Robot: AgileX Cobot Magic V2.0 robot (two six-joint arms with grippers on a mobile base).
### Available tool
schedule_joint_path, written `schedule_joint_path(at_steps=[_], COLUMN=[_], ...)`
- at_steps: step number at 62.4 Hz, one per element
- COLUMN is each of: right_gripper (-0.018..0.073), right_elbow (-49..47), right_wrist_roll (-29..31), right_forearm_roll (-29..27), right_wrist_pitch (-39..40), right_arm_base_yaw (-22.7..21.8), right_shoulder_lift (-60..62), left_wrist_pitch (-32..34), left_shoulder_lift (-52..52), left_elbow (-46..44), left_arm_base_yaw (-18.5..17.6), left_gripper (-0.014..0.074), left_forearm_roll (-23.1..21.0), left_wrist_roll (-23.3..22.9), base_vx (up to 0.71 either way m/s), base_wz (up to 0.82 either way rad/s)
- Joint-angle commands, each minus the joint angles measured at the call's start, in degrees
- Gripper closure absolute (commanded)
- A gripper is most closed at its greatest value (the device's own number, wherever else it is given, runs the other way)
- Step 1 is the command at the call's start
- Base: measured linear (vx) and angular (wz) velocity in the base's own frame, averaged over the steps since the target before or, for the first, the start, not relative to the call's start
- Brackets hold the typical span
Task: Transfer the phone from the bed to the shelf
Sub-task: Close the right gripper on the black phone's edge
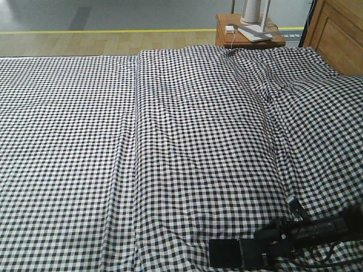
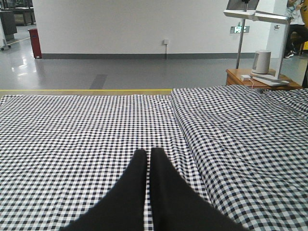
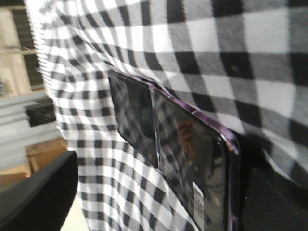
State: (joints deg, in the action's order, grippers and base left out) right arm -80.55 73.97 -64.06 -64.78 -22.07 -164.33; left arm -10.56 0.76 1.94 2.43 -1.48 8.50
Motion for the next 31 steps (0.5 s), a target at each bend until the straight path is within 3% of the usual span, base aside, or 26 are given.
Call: schedule_joint_path(at_steps=[1, 31], right_gripper=[-0.0035, -0.0035], right_elbow=[-0.53, -0.53], right_wrist_roll=[1.6, 3.7], right_forearm_roll=[-2.39, -3.87], right_wrist_pitch=[-7.09, -8.49], right_arm_base_yaw=[-0.22, 0.11], right_shoulder_lift=[2.11, -2.19], left_wrist_pitch=[4.15, 4.15], left_shoulder_lift=[0.77, 0.77], left_elbow=[-1.22, -1.22], left_arm_base_yaw=[-0.2, -0.2], left_gripper=[0.0595, 0.0595], left_forearm_roll=[-0.52, -0.52], left_wrist_roll=[-0.33, -0.33], base_vx=[0.0, 0.0], base_wz=[0.0, 0.0])
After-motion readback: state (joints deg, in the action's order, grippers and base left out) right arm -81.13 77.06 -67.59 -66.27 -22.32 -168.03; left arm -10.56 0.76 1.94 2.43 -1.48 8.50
